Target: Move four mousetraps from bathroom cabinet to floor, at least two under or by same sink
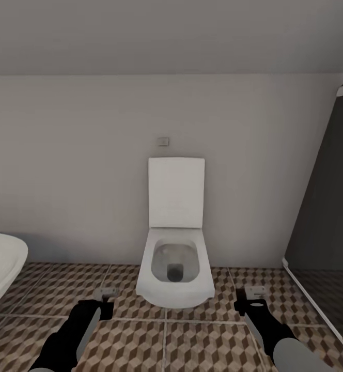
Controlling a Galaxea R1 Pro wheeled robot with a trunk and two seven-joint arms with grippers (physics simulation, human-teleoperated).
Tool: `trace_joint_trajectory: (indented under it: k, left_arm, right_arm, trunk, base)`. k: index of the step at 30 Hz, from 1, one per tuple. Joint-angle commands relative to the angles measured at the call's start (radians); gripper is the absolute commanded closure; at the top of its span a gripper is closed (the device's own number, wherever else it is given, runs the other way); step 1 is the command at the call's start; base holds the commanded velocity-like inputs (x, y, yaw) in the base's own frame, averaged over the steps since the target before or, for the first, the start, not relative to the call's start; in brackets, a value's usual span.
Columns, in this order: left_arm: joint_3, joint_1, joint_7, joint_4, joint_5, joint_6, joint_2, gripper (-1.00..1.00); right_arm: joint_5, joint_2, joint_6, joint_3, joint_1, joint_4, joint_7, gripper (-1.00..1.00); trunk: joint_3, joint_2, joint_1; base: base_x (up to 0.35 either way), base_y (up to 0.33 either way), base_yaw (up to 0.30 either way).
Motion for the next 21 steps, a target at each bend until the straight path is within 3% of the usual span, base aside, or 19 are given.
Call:
trace_joint_trajectory:
  k: [1, 12, 21]
  left_arm:
    - [-0.002, 0.0, 0.006, 0.0, 0.004, 0.005, 0.001, 1.0]
    - [0.0, 0.0, 0.006, 0.033, 0.0, 0.004, 0.001, 1.0]
    - [0.0, 0.0, 0.006, 0.036, -0.001, 0.003, 0.001, 1.0]
  right_arm:
    - [0.007, 0.001, 0.006, -0.005, 0.0, -0.001, 0.002, 1.0]
    - [0.005, 0.0, 0.006, -0.005, 0.0, -0.001, 0.001, 1.0]
    - [0.004, 0.0, 0.005, -0.005, 0.0, -0.001, 0.001, 1.0]
  trunk:
    - [-0.004, -0.008, 0.004]
    - [-0.039, -0.085, 0.046]
    - [-0.074, -0.087, 0.05]
  base:
    - [0.0, 0.0, 0.0]
    - [0.0, 0.0, 0.0]
    - [0.0, 0.0, 0.0]
